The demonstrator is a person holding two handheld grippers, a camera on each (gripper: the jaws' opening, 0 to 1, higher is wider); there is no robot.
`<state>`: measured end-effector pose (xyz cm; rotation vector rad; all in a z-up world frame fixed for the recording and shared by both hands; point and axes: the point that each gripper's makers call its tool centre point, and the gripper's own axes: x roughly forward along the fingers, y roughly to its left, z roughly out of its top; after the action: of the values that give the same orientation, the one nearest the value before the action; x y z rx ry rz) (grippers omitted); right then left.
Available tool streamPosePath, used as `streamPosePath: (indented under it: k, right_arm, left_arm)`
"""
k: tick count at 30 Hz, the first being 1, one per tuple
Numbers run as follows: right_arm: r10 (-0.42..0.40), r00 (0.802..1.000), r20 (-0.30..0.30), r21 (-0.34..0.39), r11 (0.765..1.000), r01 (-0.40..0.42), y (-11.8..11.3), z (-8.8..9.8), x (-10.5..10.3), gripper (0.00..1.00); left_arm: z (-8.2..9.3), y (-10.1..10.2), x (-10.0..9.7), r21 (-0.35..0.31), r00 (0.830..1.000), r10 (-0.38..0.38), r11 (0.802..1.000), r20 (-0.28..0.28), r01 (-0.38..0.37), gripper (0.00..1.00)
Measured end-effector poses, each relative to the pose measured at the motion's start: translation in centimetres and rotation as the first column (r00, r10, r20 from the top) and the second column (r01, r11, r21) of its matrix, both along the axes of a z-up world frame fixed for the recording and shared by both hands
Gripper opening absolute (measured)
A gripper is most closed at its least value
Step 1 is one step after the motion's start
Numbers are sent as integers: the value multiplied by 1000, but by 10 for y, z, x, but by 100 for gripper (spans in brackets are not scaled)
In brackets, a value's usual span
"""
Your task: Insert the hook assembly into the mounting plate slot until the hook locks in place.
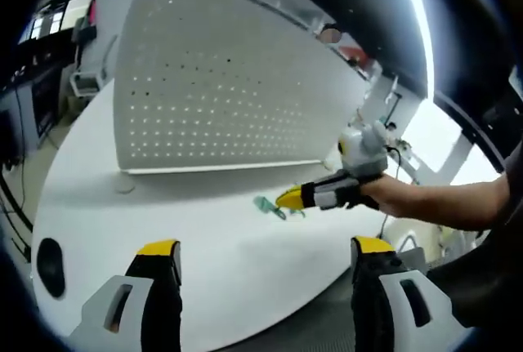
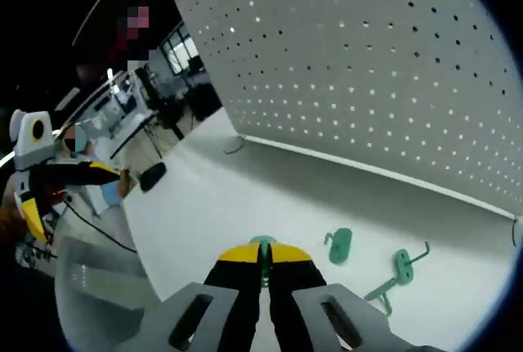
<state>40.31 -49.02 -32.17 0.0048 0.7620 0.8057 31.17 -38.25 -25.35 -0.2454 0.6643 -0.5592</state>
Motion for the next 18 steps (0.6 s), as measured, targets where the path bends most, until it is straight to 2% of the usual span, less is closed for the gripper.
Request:
streamPosePath:
  k: [9, 13, 18]
  right_arm:
    - [-44, 995, 95, 125, 992, 32, 10, 63, -7, 0]
    - [-52, 991, 124, 170, 985, 31, 14, 84, -17, 0]
    - [-75, 986, 149, 244, 969, 37, 22, 109, -31, 0]
  left_arm:
    - [2, -6, 3, -13, 1000, 2, 1000, -12, -2, 84]
    - [7, -13, 5, -48, 1000, 2, 999, -12, -2, 81]
    - [11, -19, 8, -58, 1000, -4, 998, -10, 3, 80]
